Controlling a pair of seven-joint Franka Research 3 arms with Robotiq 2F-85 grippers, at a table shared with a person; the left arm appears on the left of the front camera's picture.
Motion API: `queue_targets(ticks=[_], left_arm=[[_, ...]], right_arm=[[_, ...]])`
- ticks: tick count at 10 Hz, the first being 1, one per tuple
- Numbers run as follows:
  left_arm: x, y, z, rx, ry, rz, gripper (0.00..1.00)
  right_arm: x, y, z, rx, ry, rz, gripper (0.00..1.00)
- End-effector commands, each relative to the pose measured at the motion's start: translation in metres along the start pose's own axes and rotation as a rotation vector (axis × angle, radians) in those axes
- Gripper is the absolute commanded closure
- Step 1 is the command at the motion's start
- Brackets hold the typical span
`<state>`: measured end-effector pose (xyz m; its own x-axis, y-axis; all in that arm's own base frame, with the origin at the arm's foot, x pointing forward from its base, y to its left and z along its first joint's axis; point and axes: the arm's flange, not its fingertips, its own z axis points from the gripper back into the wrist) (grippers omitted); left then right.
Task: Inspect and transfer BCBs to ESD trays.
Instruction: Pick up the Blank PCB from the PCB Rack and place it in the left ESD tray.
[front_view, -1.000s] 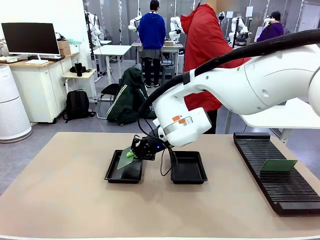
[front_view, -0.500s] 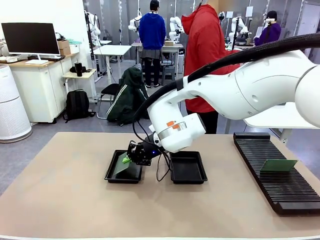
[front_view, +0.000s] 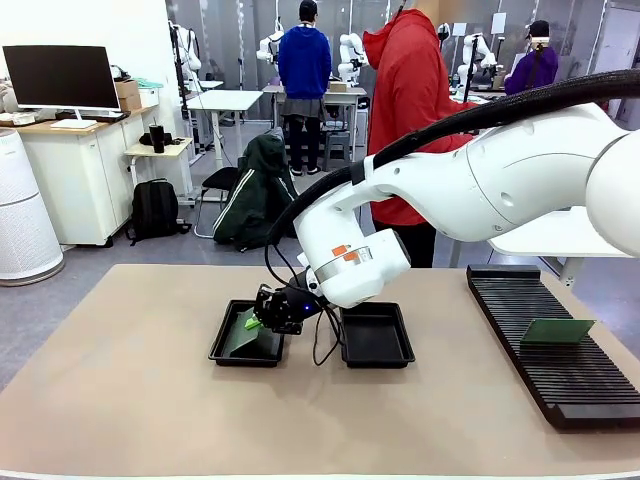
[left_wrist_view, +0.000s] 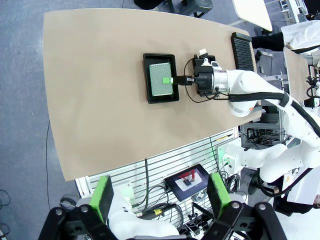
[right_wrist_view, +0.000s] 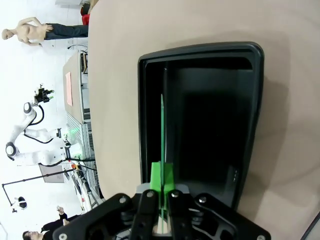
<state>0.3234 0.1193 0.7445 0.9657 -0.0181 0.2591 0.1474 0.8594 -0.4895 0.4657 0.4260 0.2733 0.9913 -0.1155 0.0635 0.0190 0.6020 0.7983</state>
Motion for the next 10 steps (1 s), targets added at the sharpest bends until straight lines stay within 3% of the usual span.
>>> queue_targets(ticks=[1,7,10], left_arm=[[-0.001,0.0,-0.001,-0.008,-0.002,0.002,0.0],[-0.001,0.0,-0.001,-0.008,-0.002,0.002,0.0],[-0.001,0.0,-0.001,-0.008,-0.002,0.002,0.0]], right_arm=[[0.001,0.003,0.002,0.004,-0.004,0.003,0.97],[0.003,0.009,-0.003,-0.033,0.027,-0.019,0.97],[0.006,0.012,-0.007,-0.045,0.034,-0.032,0.85]])
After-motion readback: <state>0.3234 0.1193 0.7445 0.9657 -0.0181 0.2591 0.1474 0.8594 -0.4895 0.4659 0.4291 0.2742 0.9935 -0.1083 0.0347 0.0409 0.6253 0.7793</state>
